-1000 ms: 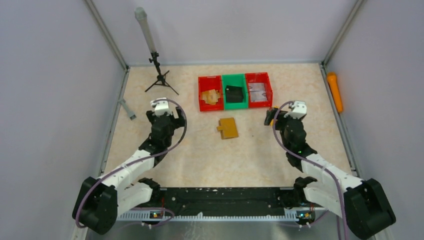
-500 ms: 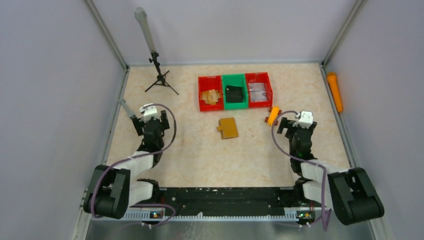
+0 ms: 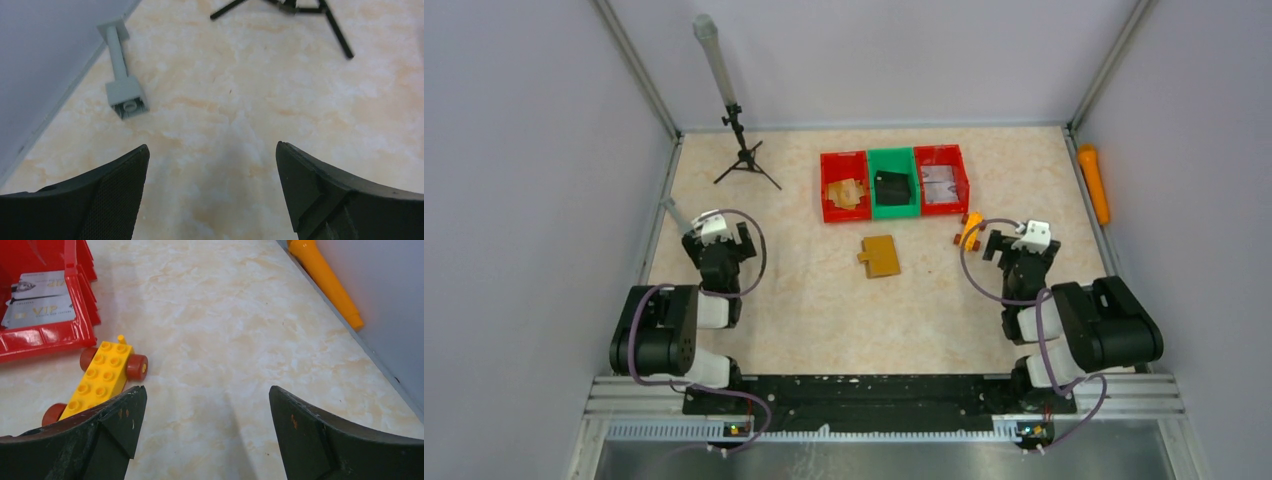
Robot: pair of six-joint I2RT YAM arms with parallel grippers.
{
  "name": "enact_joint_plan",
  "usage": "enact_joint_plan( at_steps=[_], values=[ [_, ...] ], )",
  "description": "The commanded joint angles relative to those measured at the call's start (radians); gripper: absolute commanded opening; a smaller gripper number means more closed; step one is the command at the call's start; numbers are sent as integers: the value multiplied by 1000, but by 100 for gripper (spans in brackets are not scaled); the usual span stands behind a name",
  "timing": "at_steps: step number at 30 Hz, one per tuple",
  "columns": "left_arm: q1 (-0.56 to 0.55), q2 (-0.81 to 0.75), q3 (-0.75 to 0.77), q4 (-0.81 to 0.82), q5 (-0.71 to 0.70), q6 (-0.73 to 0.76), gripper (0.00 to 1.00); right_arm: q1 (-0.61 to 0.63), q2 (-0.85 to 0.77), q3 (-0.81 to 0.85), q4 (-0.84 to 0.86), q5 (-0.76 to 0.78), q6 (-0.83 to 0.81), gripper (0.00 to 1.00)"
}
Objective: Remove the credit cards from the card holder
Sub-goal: Reset both arms
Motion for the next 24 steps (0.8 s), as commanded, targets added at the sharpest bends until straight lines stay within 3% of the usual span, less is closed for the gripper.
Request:
enact_joint_plan(
  at_steps=[1, 2, 4, 5, 6, 7, 9, 11, 24],
  values=[
    [32, 14, -37, 175, 110, -22, 99, -15, 3, 74, 1, 34, 46, 94],
    [32, 14, -9, 91, 137, -14, 99, -25, -6, 75, -21, 10, 54, 95],
    [31, 79, 0, 185, 205, 40, 99, -33, 0, 79, -15, -3, 53, 95],
    [31, 80, 4, 175, 200, 42, 99, -35, -1, 82, -22, -6, 56, 93],
    [31, 64, 17, 117, 183, 35, 99, -41, -3, 83, -30, -17, 60, 80],
    [31, 51, 39, 50, 174, 28, 99, -42, -4, 83, -30, -21, 61, 75],
    [38, 47, 72, -15, 189, 11, 99, -42, -3, 83, -29, -20, 59, 74],
    [38, 57, 57, 33, 186, 17, 99, -42, -3, 83, -28, -19, 58, 97],
    [38, 62, 63, 24, 188, 16, 99, -43, -4, 82, -26, -19, 59, 99]
  ],
)
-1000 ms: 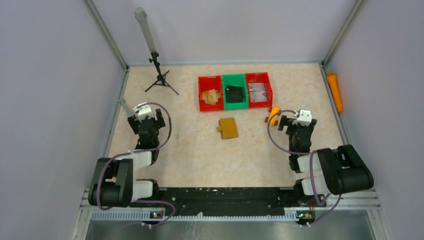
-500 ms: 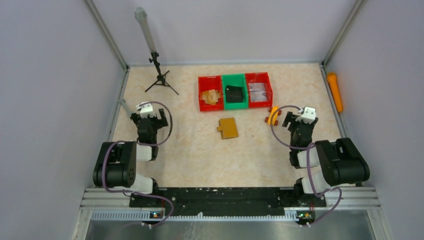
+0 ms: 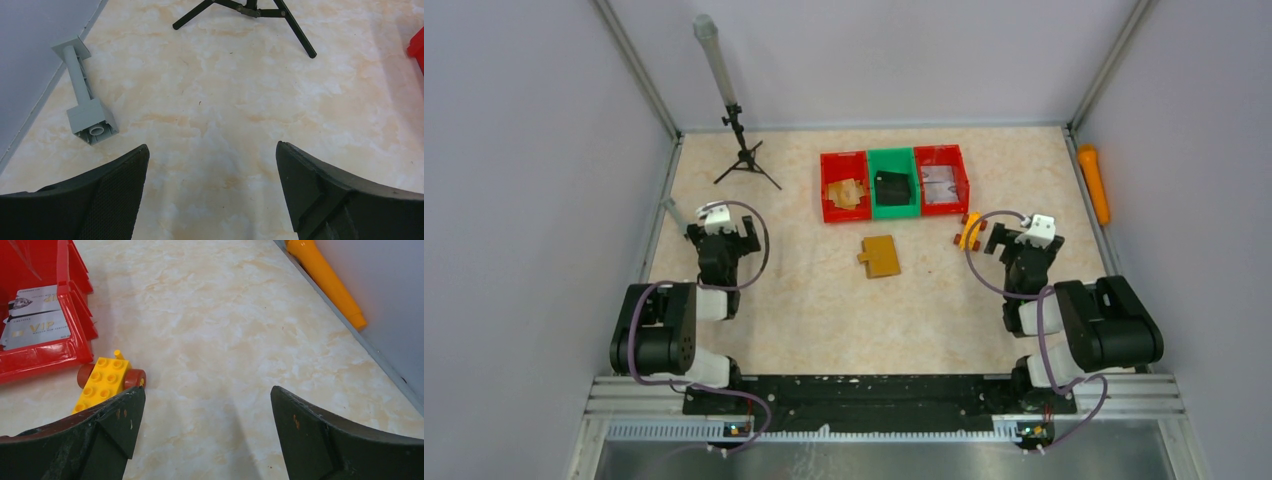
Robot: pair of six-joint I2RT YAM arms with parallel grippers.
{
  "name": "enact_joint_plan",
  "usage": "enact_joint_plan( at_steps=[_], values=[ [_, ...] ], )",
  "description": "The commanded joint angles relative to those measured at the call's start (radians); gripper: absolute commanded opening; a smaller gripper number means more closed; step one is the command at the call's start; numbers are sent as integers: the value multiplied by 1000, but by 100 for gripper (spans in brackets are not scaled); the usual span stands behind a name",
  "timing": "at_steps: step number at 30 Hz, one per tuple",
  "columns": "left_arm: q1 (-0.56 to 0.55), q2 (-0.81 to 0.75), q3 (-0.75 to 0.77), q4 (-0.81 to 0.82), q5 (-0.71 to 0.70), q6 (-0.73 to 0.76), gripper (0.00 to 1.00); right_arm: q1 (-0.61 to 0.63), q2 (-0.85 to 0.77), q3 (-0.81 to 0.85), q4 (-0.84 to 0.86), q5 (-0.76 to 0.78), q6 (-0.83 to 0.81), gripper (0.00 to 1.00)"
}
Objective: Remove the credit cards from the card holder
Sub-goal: Reset both arms
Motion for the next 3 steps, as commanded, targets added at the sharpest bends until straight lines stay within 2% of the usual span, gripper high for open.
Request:
enact_joint_plan(
  at_steps=[1, 3],
  values=[
    [6, -3, 23, 26, 12, -1, 99, -9, -3, 22, 34, -11, 8, 99],
    [6, -6, 20, 28, 11, -1, 99, -9, -3, 22, 33, -12, 8, 99]
  ],
)
